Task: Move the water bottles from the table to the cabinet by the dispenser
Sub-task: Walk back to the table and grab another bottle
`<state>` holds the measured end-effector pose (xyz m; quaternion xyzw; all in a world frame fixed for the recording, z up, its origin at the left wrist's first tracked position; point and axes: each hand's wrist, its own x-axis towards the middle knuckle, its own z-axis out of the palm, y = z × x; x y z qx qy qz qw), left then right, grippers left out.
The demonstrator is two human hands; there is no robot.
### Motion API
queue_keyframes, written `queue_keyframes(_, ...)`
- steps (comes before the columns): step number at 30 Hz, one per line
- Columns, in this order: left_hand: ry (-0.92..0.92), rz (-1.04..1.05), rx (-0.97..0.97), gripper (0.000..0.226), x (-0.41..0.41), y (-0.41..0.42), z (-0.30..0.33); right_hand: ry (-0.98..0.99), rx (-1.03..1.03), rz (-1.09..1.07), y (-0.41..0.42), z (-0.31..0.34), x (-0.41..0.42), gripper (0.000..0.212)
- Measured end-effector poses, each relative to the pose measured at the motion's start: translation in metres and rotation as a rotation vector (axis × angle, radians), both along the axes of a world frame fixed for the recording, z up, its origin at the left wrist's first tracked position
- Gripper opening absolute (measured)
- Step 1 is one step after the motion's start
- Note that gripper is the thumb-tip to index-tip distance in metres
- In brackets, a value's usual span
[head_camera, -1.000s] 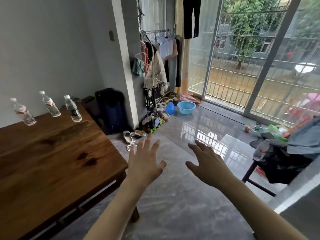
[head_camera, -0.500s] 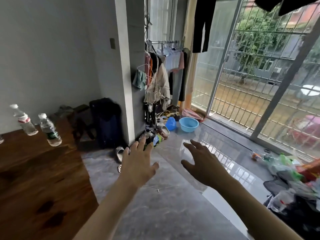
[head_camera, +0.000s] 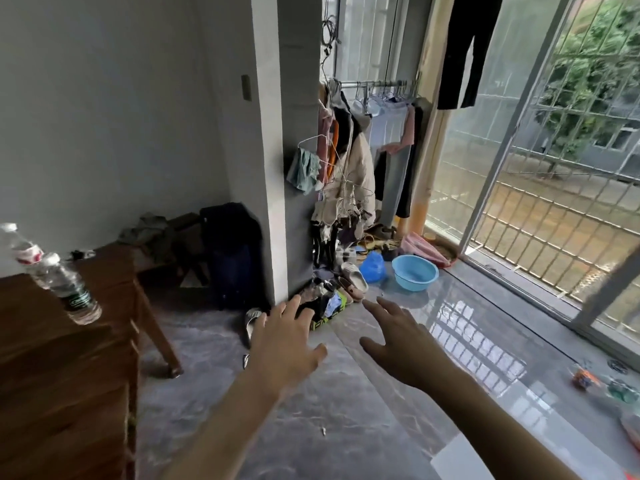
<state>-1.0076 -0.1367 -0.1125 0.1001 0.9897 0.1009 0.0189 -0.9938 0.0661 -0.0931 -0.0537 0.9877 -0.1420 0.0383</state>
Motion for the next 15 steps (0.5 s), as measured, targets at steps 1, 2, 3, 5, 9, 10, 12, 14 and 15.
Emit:
queue_keyframes(1,-0.002,0.02,-0.005,0.068,-0.012,0.004,0.001,-0.005,0.003,0.035,0.003,0.001,-0.019,0.069)
queue_keyframes(2,0.0,0.04,-0.01,0.066,-0.023,0.008,0.001,-0.005,0.004,0.072,0.004,0.002,-0.038,0.069)
queue_keyframes(3,0.009,0.068,-0.012,0.064,-0.033,0.01,0.001,0.002,0.003,0.109,0.005,0.002,-0.057,0.069)
queue_keyframes(5,0.026,0.138,-0.021,0.06,-0.049,0.011,-0.001,0.01,0.0,0.177,0.003,-0.001,-0.092,0.069)
queue_keyframes(9,-0.013,0.262,-0.066,0.058,-0.069,-0.003,-0.007,-0.03,-0.017,0.304,-0.019,-0.012,-0.143,0.064)
queue_keyframes(10,-0.025,0.294,-0.074,0.059,-0.074,-0.008,-0.008,-0.041,-0.007,0.345,-0.026,-0.015,-0.154,0.063)
queue_keyframes(12,-0.046,0.364,-0.078,0.06,-0.086,-0.02,-0.01,-0.076,-0.002,0.414,-0.042,-0.018,-0.175,0.063)
queue_keyframes(14,-0.054,0.423,-0.076,0.06,-0.098,-0.031,-0.01,-0.104,0.006,0.479,-0.057,-0.021,-0.195,0.063)
queue_keyframes(15,-0.058,0.447,-0.07,0.061,-0.104,-0.036,-0.012,-0.104,0.02,0.512,-0.064,-0.022,-0.205,0.063)
